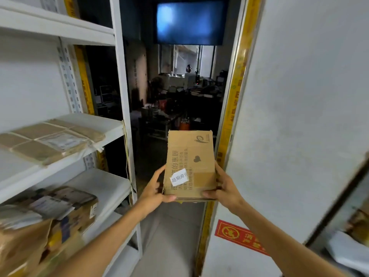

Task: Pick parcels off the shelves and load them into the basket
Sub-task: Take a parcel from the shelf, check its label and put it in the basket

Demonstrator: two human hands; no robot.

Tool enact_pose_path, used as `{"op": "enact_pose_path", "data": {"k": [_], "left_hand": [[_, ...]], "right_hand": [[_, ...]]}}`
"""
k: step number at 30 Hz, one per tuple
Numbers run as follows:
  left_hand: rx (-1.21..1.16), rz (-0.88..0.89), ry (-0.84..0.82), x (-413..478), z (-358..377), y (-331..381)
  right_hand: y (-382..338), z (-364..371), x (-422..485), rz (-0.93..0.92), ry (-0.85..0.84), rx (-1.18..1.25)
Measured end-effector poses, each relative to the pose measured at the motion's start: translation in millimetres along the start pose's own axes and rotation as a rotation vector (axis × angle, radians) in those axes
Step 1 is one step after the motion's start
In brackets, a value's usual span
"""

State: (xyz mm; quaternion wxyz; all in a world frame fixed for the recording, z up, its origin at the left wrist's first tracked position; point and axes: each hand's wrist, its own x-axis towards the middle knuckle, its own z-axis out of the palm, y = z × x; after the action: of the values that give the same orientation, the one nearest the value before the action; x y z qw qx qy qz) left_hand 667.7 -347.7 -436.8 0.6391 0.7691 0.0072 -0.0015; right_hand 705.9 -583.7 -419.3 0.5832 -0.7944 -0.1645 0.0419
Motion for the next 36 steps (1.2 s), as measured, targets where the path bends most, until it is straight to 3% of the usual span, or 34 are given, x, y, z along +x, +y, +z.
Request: {"op": "enact_pose_path", "data": {"k": [13, 24, 30, 36], "left_hand": [[0.135, 0.045, -0.465, 3, 74, -22], [0.16, 0.148, -0.997, -33, 286, 5], [0.125, 0.298, -1.286, -75, 407, 29], [0.068, 0.293, -1.522, -121, 508, 53]], "right_hand": [[25, -10, -133, 0.208, 0.424, 0.078], [27, -103, -306, 0.349, 0.943, 0.011], [33, -147, -402, 0.457, 1.21, 0.017], [42, -186, -477, 0.482, 1.45, -0.023]]}}
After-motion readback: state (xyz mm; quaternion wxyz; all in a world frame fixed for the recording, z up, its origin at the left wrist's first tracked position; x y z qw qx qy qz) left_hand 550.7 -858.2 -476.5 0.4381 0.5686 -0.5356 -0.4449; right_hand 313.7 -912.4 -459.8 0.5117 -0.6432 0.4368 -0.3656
